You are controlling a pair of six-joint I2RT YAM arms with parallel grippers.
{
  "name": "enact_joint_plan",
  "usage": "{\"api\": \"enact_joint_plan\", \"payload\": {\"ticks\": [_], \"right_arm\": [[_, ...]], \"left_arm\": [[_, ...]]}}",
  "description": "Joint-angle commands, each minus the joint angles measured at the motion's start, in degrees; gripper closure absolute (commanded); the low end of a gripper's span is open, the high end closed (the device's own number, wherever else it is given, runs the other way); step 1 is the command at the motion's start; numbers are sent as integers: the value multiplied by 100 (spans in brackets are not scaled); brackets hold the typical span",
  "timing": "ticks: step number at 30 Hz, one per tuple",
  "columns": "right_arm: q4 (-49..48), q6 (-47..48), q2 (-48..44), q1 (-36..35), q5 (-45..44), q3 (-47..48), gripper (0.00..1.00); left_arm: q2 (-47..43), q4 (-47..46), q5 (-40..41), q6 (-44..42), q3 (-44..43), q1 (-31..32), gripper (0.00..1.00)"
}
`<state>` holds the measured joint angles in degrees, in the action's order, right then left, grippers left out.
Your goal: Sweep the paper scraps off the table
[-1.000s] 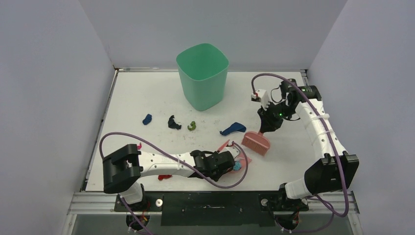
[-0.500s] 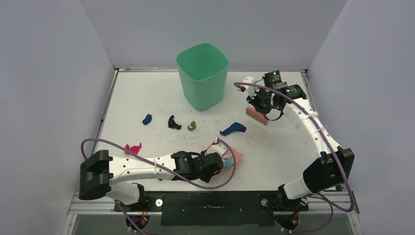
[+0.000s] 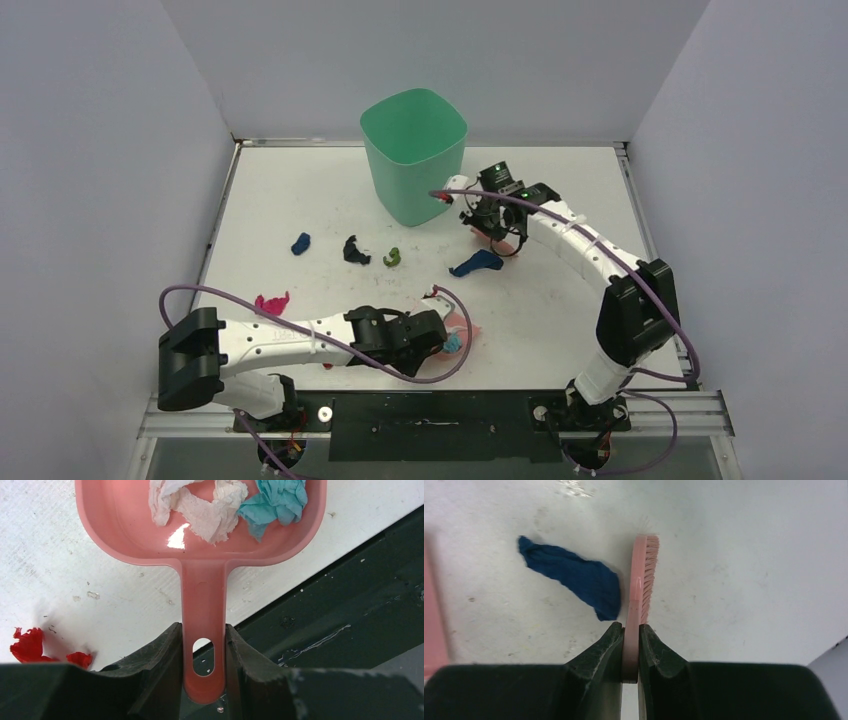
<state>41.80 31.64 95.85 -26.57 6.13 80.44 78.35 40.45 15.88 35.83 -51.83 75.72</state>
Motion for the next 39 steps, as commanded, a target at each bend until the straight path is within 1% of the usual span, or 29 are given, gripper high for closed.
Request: {"api": "enact_joint_plan", "payload": {"ticks": [1,4,9,11,15,20,25,27,30,34,39], "right_arm": [[209,-162,-402,-729,421,-277,95],[581,-275,-566,-933,820,-361,95],[1127,-301,-987,-1035,2081,-490,95],[1418,-226,-1070,-1030,2405,-438,95],[1970,-81,-1263,-1014,2604,-244,95],[2186,-79,-1657,-979,2605,-82,95],[2440,45,-1845,-851,2453,143,95],[2503,124,-1866,-696,2442,145,95],[2599,327,-1943,-375,2304,234,95],[3019,818,-1971,406,2732,706,95],[3565,1403,-1986,1429,3356,1079,95]], "left_arm": [[-2,-210,-208,-56,-55,-190,100],[79,-322,-283,-154,-22,-325,100],[279,-571,-356,-282,15,-422,100],[384,-613,-302,-288,15,-434,100],[423,-733,-169,-288,60,-435,100],[351,-1020,-37,-368,265,-430,100],[258,-1755,70,-655,598,-315,100],[197,-2179,123,-750,750,-246,100],[164,-2447,169,-826,848,-233,100],[160,-2597,252,-981,870,-229,100],[34,-3042,312,-1086,1122,-220,100]]}}
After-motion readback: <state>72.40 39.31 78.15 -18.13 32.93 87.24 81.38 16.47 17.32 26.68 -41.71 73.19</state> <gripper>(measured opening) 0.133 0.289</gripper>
